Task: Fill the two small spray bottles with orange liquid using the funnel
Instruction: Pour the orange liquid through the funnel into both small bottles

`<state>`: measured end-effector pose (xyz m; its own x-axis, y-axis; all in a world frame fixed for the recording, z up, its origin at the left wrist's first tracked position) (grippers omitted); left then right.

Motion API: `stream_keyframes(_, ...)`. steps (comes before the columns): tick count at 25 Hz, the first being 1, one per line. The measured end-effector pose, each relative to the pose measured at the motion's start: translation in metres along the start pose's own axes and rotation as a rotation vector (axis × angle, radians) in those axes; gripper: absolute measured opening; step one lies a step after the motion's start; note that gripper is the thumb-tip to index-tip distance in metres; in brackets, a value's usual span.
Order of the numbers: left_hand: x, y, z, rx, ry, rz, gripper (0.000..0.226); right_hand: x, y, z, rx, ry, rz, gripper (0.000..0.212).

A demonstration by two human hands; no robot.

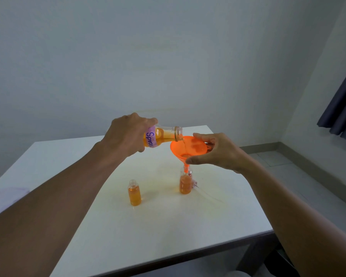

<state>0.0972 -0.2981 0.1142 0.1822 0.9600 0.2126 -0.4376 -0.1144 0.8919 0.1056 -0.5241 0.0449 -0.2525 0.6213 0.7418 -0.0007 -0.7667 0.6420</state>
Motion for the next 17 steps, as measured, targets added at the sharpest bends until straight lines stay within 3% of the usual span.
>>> stream_keyframes(17, 0.0005, 0.0012, 0.0009, -0.012, -0.004, 0.004, 0.072, 0.0021, -0.0003, 0.0026, -0.008, 0.005, -0.004, 0.124)
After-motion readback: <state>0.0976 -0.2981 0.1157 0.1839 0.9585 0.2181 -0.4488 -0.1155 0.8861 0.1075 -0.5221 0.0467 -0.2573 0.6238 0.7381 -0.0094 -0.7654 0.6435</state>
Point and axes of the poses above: each hand's wrist, its own z-axis towards the middle knuckle, its own y-axis out of the back of the hand, x = y × z, the point moved 6 cm from there along z, towards the middle knuckle, and after that the axes turned 7 degrees about -x, right-handed, at the moved point
